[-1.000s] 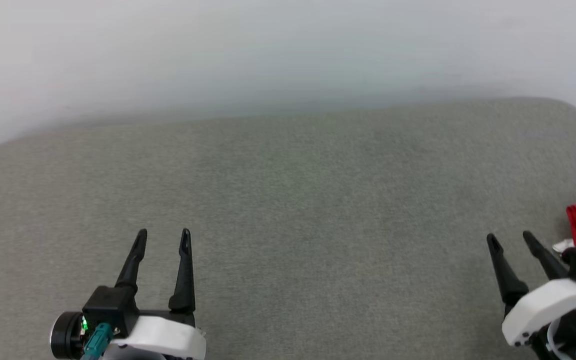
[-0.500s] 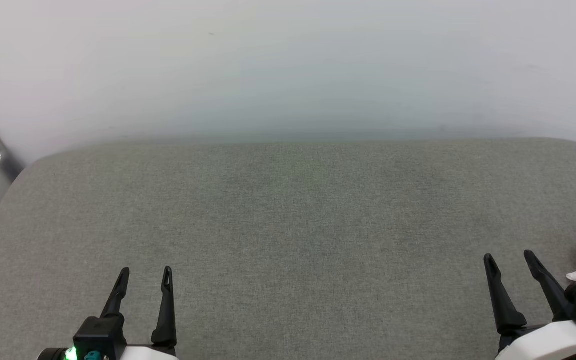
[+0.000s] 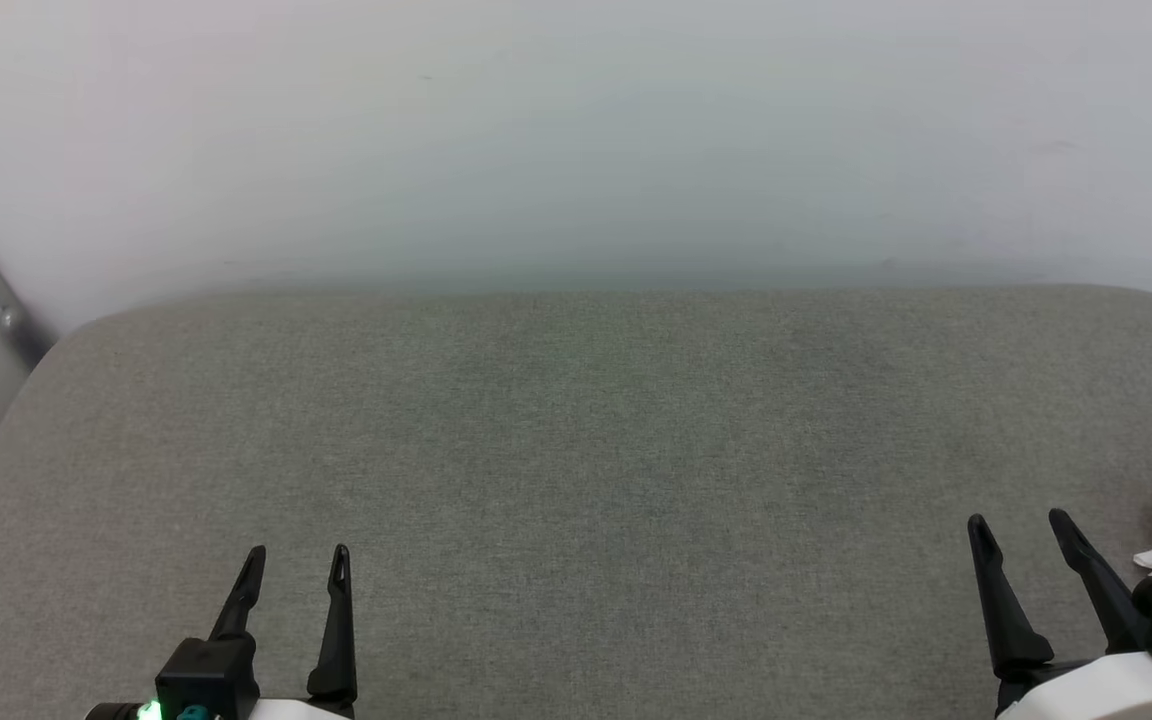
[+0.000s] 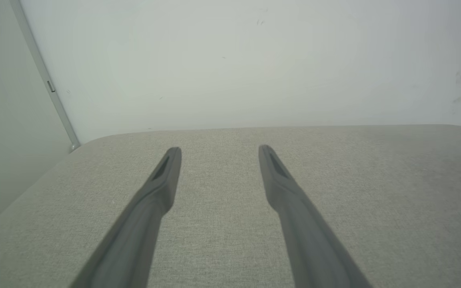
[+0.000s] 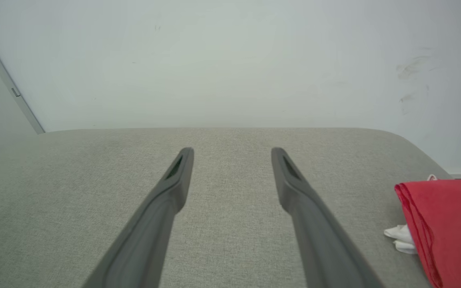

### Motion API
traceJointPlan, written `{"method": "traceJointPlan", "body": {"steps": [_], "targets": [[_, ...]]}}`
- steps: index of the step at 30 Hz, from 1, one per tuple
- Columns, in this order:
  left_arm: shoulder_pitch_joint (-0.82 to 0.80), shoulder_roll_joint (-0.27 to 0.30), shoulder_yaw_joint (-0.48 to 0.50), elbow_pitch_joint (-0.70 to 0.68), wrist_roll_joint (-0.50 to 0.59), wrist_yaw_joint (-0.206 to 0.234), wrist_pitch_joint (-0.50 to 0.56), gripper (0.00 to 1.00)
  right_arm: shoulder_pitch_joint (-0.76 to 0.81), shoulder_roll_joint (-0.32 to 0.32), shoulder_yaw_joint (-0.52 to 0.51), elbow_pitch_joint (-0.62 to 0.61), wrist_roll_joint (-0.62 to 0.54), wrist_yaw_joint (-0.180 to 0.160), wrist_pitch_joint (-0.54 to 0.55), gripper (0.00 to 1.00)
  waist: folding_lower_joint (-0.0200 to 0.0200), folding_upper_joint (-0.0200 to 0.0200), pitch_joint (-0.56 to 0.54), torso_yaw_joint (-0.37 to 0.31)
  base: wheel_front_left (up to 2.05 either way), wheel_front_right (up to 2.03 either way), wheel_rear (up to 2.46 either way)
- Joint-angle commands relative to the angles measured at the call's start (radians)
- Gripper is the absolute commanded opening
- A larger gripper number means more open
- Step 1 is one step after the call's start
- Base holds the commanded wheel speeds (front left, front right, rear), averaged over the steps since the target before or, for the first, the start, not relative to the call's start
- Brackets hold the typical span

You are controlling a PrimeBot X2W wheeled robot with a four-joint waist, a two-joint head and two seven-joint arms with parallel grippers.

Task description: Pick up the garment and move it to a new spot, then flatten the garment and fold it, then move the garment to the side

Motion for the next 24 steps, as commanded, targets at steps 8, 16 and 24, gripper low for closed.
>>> {"method": "traceJointPlan", "body": {"steps": [8, 16, 24], "targets": [[-0.006, -0.005, -0.001, 0.016, -0.015, -0.008, 0.001, 1.00, -0.002, 0.006, 0.002, 0.004, 0.006, -0.001, 0.005, 1.00, 0.0001, 0.0000, -0.003, 0.007, 0.00, 0.00, 0.00], [-0.001, -0.011, -0.003, 0.023, -0.022, -0.010, 0.000, 0.00, 0.000, 0.003, 0.005, 0.014, 0.009, 0.000, 0.003, 0.00, 0.0001, 0.0000, -0.004, 0.006, 0.00, 0.00, 0.00], [-0.007, -0.048, 0.034, 0.043, -0.132, -0.047, 0.029, 0.00, -0.024, 0.006, 0.000, 0.065, 0.139, 0.000, 0.008, 0.00, 0.0001, 0.0000, 0.000, 0.005, 0.00, 0.00, 0.00]]}}
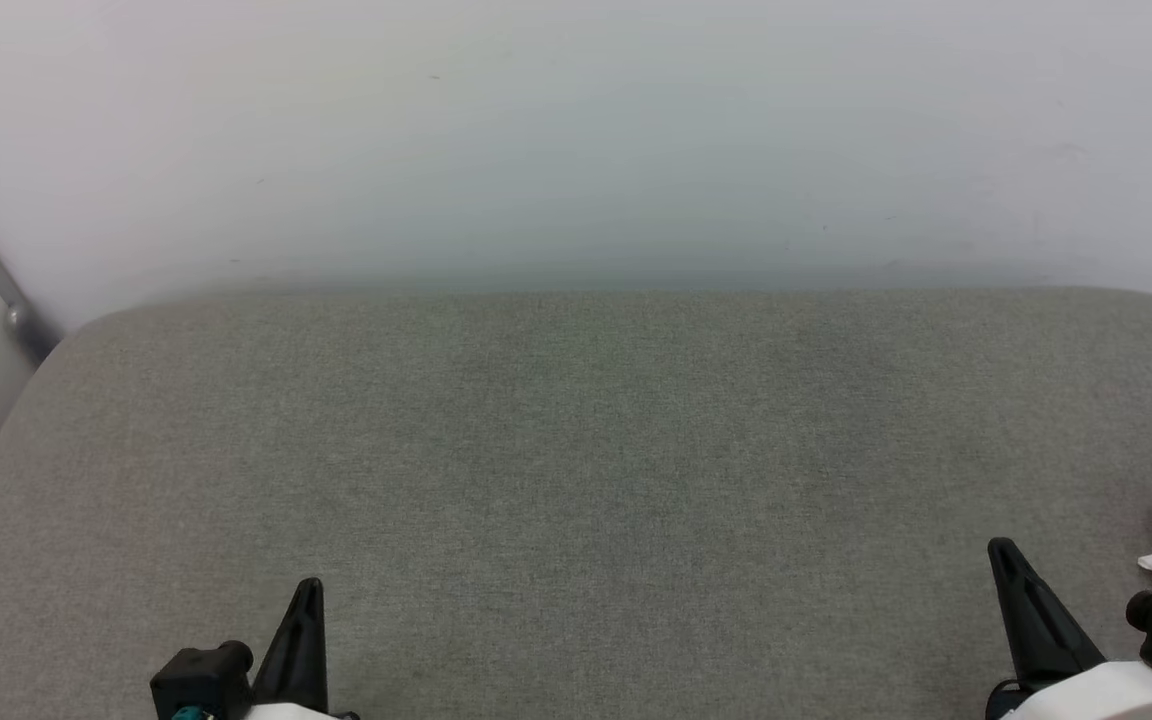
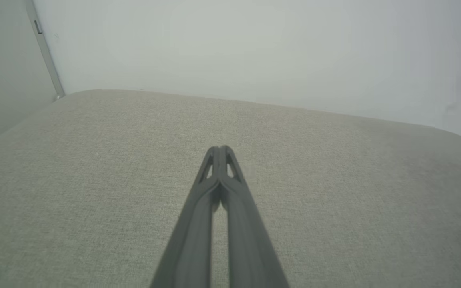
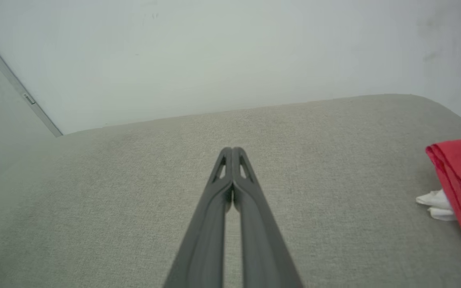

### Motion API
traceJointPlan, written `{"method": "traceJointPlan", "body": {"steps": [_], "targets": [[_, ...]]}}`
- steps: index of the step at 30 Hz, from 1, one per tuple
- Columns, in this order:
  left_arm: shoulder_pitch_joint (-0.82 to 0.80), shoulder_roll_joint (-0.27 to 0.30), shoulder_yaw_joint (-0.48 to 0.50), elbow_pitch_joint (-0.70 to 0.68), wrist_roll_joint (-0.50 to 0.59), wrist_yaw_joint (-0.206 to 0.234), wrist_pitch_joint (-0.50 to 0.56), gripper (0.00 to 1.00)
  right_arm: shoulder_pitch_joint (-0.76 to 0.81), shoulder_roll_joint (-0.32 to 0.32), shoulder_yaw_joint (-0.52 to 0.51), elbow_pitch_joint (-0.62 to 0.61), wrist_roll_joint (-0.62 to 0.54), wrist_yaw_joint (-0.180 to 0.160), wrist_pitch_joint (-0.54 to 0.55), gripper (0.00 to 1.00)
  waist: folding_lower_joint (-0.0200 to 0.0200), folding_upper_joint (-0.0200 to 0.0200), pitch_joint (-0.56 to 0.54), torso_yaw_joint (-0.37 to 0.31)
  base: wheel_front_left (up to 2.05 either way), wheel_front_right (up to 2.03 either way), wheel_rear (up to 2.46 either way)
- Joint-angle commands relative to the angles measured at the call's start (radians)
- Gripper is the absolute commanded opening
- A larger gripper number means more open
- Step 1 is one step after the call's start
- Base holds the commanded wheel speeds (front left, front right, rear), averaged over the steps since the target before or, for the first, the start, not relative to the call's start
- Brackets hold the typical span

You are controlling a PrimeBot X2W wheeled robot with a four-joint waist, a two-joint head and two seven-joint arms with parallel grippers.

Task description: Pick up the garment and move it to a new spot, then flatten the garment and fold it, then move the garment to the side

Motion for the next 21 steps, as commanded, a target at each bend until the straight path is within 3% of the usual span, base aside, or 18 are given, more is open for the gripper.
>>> {"method": "traceJointPlan", "body": {"steps": [1, 21], "targets": [[-0.027, -0.001, 0.026, -0.007, -0.042, -0.015, 0.008, 0.00, -0.029, 0.001, -0.006, -0.002, 0.053, 0.000, 0.001, 0.00, 0.0000, 0.0000, 0.001, 0.000, 0.00, 0.00, 0.00], [-0.082, -0.075, 0.138, 0.062, -0.318, -0.129, 0.086, 0.00, -0.097, 0.008, -0.018, 0.090, 0.389, 0.000, 0.009, 0.00, 0.0000, 0.0000, 0.013, -0.003, 0.00, 0.00, 0.00]]}}
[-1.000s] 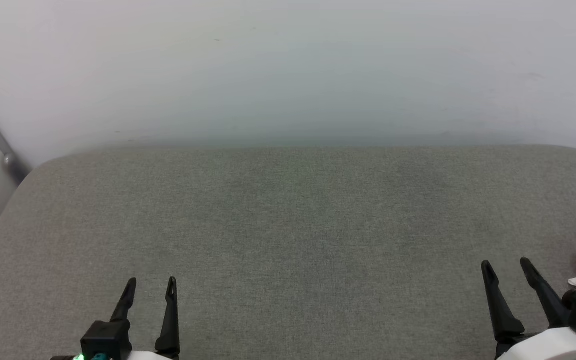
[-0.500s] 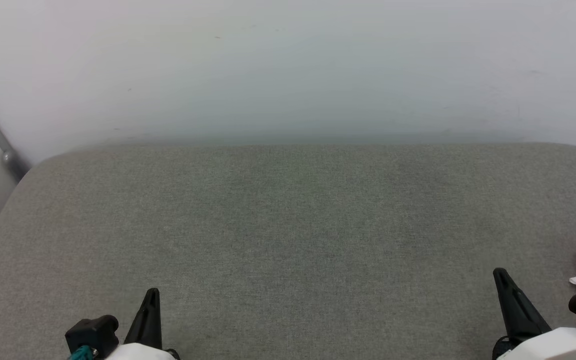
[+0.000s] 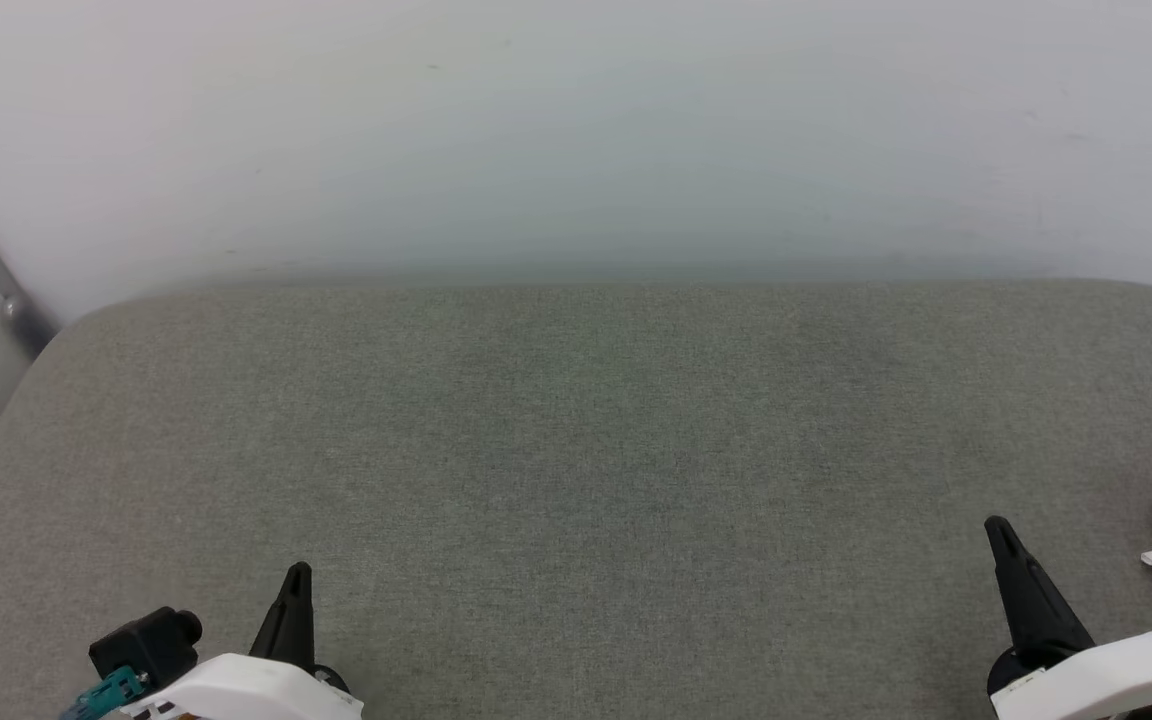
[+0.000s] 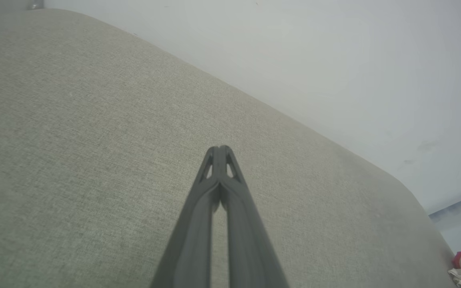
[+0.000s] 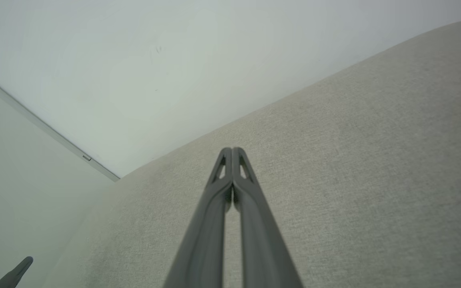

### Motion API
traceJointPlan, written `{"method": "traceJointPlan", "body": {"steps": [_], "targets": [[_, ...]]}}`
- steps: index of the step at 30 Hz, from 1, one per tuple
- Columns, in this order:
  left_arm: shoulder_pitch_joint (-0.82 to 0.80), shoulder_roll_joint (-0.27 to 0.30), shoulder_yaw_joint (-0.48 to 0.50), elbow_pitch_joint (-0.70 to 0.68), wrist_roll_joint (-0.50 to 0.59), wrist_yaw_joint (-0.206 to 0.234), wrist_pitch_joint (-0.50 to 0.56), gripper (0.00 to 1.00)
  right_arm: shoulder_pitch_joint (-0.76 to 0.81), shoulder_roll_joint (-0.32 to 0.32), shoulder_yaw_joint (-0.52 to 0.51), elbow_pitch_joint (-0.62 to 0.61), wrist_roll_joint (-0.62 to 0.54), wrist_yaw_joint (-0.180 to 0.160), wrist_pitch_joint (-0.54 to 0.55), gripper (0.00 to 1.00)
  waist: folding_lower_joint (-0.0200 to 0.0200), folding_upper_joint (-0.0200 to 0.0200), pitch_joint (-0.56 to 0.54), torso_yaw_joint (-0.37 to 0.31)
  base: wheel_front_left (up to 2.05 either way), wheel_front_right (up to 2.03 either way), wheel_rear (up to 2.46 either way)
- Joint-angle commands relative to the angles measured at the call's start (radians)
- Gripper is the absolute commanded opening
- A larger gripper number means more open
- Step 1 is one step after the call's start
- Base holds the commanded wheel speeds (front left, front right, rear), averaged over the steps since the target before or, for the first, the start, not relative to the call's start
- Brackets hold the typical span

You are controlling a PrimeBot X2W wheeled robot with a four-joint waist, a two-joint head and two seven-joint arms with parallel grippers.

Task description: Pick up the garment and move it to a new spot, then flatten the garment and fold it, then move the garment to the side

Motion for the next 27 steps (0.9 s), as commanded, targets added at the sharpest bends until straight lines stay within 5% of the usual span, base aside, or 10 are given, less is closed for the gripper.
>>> {"method": "traceJointPlan", "body": {"steps": [1, 27], "targets": [[-0.035, -0.002, 0.019, -0.006, -0.023, -0.010, 0.005, 0.00, -0.030, 0.000, -0.004, -0.003, 0.030, 0.000, 0.000, 0.00, 0.0000, 0.0000, 0.001, 0.000, 0.00, 0.00, 0.00], [-0.082, -0.081, 0.139, 0.046, -0.296, -0.122, 0.087, 0.00, -0.099, 0.008, -0.017, 0.090, 0.369, 0.000, 0.009, 0.00, -0.0001, 0.0000, 0.017, -0.004, 0.00, 0.00, 0.00]]}}
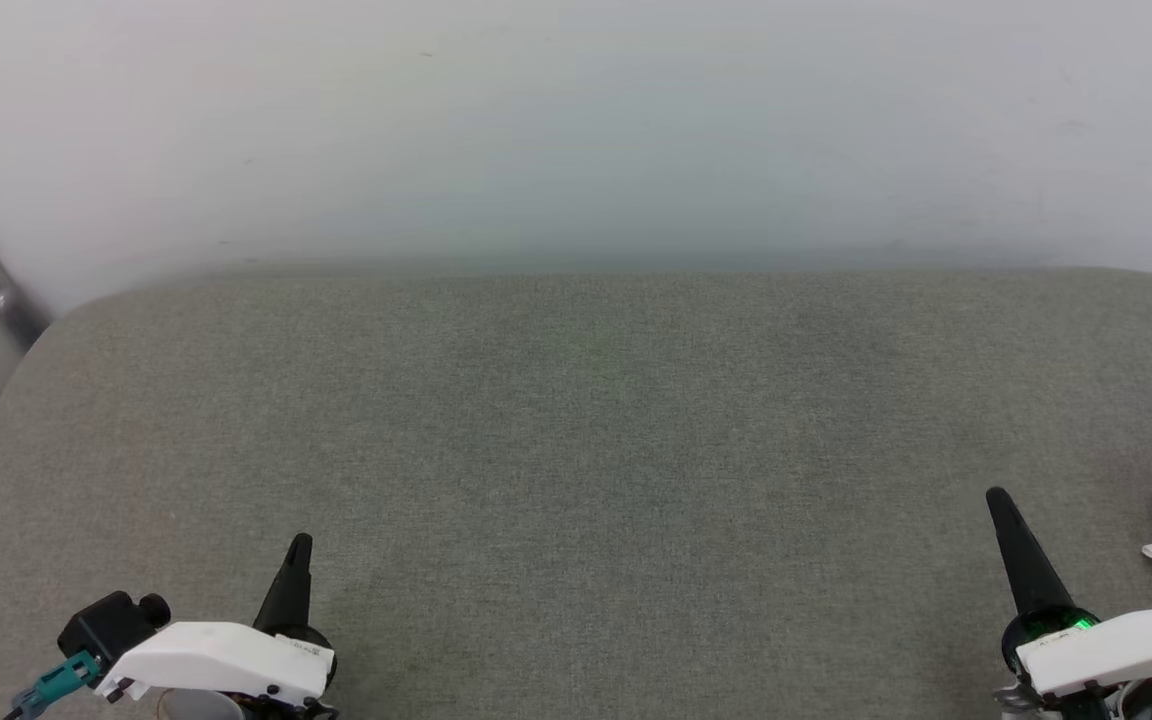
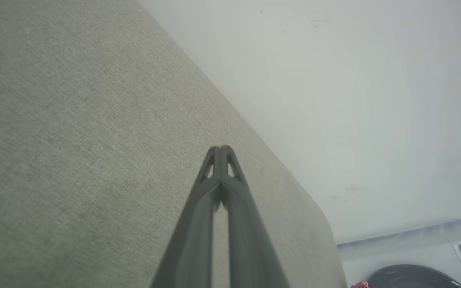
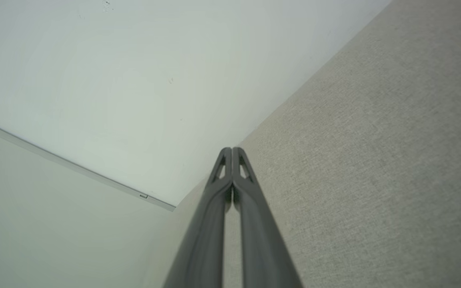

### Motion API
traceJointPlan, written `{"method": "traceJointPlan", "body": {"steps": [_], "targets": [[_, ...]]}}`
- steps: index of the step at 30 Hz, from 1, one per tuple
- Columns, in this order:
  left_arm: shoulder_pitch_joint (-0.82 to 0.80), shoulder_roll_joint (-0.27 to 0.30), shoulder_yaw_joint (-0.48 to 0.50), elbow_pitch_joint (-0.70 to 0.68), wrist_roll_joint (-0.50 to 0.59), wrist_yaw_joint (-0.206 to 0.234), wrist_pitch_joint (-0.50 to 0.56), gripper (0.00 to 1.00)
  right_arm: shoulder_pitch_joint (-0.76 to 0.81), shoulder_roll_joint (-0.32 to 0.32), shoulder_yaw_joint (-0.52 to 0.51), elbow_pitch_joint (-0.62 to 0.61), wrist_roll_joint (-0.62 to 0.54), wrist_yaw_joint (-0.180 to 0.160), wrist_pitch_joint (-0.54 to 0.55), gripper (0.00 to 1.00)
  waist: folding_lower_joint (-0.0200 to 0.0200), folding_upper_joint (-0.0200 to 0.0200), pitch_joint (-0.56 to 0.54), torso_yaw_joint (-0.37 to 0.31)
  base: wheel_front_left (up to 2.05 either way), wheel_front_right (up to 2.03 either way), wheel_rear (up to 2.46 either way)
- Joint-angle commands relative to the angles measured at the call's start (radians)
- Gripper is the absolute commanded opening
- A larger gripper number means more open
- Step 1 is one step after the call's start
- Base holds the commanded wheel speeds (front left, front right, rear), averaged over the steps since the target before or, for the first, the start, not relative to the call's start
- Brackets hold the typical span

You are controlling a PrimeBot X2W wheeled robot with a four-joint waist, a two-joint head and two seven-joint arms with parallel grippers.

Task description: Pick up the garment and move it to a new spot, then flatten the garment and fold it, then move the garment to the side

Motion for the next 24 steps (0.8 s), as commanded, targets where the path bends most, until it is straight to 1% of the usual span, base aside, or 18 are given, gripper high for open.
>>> {"method": "traceJointPlan", "body": {"steps": [1, 12, 24], "targets": [[-0.028, -0.001, 0.016, -0.004, -0.020, -0.010, 0.006, 0.00, -0.026, 0.000, -0.004, -0.002, 0.028, 0.000, 0.001, 0.00, -0.0001, 0.0000, 0.001, 0.000, 0.00, 0.00, 0.00], [-0.046, -0.033, 0.064, 0.017, -0.123, -0.053, 0.039, 0.00, -0.053, 0.004, -0.009, 0.034, 0.156, 0.000, 0.004, 0.00, -0.0001, 0.0000, 0.008, -0.002, 0.00, 0.00, 0.00], [-0.061, -0.061, 0.107, 0.036, -0.213, -0.092, 0.069, 0.00, -0.076, 0.007, -0.013, 0.066, 0.271, 0.000, 0.008, 0.00, -0.0001, 0.0000, 0.016, -0.004, 0.00, 0.00, 0.00]]}}
